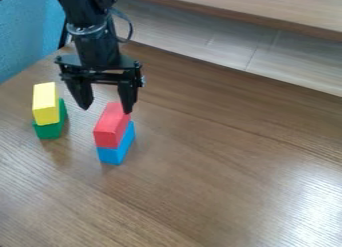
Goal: Move the red object from the top of the blue object
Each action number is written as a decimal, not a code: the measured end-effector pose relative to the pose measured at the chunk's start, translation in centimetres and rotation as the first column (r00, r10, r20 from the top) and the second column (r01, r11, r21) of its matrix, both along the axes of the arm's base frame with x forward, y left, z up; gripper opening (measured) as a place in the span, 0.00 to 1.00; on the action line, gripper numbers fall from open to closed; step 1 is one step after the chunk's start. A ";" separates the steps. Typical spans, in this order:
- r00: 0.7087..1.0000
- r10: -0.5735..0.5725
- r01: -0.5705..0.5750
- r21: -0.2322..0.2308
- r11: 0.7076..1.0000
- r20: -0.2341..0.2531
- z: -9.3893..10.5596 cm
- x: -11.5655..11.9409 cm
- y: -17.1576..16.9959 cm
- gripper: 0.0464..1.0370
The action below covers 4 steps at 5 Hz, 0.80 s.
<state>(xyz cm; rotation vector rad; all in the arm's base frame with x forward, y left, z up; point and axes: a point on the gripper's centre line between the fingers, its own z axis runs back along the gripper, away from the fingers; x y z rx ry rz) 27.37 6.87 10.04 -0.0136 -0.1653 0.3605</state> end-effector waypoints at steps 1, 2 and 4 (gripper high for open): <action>1.000 0.011 -0.011 0.010 1.000 -0.001 -0.1 -0.1 0.3 0.96; 1.000 0.023 -0.022 0.009 1.000 -0.009 -0.5 -0.1 0.4 0.96; 0.998 0.057 -0.056 0.011 0.998 -0.037 -1.9 -0.3 0.7 0.96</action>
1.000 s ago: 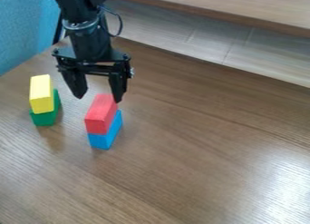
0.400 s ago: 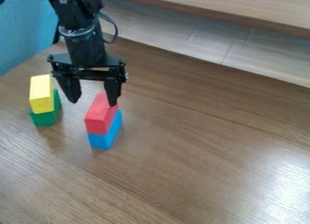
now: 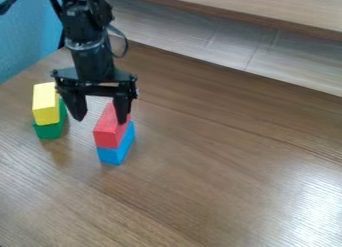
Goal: Move the red object from the top of the blue object
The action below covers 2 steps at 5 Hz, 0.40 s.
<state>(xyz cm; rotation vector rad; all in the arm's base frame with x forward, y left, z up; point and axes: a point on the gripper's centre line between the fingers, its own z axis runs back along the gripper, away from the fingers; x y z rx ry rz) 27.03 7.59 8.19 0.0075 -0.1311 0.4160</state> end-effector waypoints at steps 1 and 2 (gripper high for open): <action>1.000 0.007 -0.007 -0.001 1.000 -0.008 -0.5 0.2 -0.2 0.96; 1.000 0.008 -0.008 -0.001 1.000 -0.011 -0.9 0.5 -0.6 0.96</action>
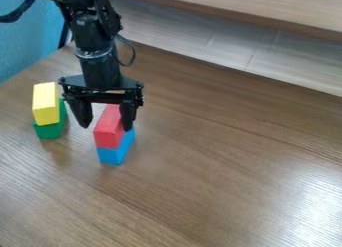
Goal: Move the red object from the top of the blue object
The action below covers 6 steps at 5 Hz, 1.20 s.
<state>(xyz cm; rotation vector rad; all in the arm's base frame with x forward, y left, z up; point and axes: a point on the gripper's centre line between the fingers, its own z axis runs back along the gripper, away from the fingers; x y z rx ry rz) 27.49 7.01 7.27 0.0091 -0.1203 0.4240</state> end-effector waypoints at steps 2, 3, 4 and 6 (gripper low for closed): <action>1.000 0.010 -0.010 0.000 1.000 0.000 -0.7 0.2 0.1 0.91; 1.000 0.025 -0.025 -0.012 1.000 0.012 -0.9 0.2 0.0 0.61; 0.999 0.036 -0.035 -0.025 0.999 0.019 -0.9 0.2 0.0 0.54; 0.998 -0.044 0.047 -0.067 0.997 0.043 0.2 1.5 -2.6 0.54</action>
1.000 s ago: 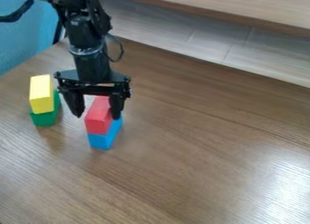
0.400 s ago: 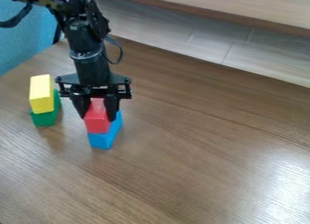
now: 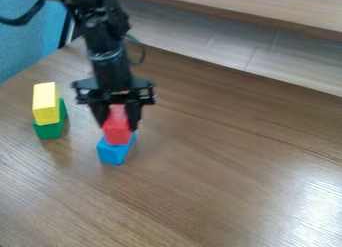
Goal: Move the red object from the top of the blue object
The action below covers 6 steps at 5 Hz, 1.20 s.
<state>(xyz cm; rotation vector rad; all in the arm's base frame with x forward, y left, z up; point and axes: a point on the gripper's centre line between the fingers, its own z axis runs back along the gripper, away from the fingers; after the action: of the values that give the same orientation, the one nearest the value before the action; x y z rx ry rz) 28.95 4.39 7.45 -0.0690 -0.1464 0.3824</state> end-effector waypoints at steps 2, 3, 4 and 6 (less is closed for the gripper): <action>0.985 -0.156 0.155 0.016 0.988 0.074 1.9 4.5 -5.4 0.54; 0.974 -0.221 0.220 0.022 0.975 0.042 0.3 5.8 -7.3 0.54; 0.963 -0.269 0.268 0.031 0.963 0.017 -1.2 6.4 -8.5 0.54; 0.949 -0.315 0.315 0.040 0.948 0.002 -2.5 6.4 -9.6 0.54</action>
<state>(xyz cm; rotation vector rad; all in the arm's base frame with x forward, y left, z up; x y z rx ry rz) 35.37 -5.22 4.99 -0.0543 -0.1484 0.0591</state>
